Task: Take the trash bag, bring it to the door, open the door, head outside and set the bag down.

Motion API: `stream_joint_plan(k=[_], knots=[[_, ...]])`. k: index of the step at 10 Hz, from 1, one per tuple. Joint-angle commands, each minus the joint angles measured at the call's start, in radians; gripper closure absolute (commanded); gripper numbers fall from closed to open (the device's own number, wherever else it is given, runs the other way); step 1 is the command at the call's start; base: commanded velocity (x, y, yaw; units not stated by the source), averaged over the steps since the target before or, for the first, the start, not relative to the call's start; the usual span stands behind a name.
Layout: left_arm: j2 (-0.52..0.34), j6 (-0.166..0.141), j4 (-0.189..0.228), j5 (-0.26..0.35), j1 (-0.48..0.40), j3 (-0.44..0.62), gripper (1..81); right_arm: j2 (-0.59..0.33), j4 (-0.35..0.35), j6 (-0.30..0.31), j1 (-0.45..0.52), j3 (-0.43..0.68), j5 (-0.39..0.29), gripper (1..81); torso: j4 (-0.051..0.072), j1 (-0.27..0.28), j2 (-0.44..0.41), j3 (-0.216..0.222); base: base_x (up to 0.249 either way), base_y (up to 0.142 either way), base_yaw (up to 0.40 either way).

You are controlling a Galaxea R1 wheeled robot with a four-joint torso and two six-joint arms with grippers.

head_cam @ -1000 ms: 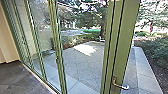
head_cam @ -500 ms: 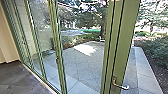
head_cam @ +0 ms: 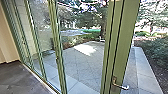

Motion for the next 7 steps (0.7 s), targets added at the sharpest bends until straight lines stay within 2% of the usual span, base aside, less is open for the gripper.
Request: stream_joint_plan(k=[1,7], knots=[[-0.006,0.002,-0.008,0.061,-0.041,0.009,81.1,-0.169,-0.006,-0.002,0.043,0.193,0.021,1.0,0.000,0.000,0.000,0.000,0.000,0.000,0.000],[0.003,0.002,-0.006,0.061,-0.039,0.009,81.1,-0.455,-0.001,-0.007,0.141,0.559,0.029,1.0,0.000,0.000,0.000,0.000,0.000,0.000,0.000]])
